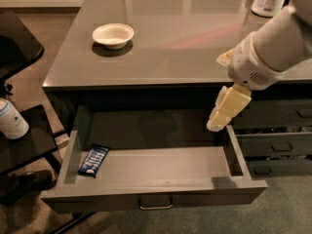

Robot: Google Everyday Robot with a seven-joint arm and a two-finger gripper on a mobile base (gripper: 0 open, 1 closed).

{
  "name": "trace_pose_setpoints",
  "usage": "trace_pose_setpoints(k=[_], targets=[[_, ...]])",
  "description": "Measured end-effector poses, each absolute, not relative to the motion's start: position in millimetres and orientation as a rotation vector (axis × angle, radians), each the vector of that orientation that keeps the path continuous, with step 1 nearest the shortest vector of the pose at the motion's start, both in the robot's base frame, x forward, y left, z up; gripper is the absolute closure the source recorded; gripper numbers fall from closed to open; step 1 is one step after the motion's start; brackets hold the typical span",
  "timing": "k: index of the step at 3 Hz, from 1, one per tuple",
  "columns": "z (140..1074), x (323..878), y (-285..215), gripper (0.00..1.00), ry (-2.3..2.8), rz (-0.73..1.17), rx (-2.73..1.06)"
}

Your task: Pick rxbar blueberry from top drawer and place on counter

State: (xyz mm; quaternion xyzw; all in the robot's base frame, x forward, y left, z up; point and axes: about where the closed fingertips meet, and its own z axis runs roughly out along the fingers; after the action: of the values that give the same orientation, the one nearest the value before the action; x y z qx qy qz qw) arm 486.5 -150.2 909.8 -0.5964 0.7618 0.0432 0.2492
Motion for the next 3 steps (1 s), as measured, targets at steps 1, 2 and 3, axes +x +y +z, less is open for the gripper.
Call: trace_pose_setpoints(k=[1, 2, 3], targets=[[874.3, 502.0, -124.4, 0.0, 2.003, 0.158, -1.703], [840.9, 513.1, -110.8, 0.0, 1.889, 0.184, -1.74], [843.4, 517.1, -109.3, 0.0, 1.856, 0.159, -1.752]])
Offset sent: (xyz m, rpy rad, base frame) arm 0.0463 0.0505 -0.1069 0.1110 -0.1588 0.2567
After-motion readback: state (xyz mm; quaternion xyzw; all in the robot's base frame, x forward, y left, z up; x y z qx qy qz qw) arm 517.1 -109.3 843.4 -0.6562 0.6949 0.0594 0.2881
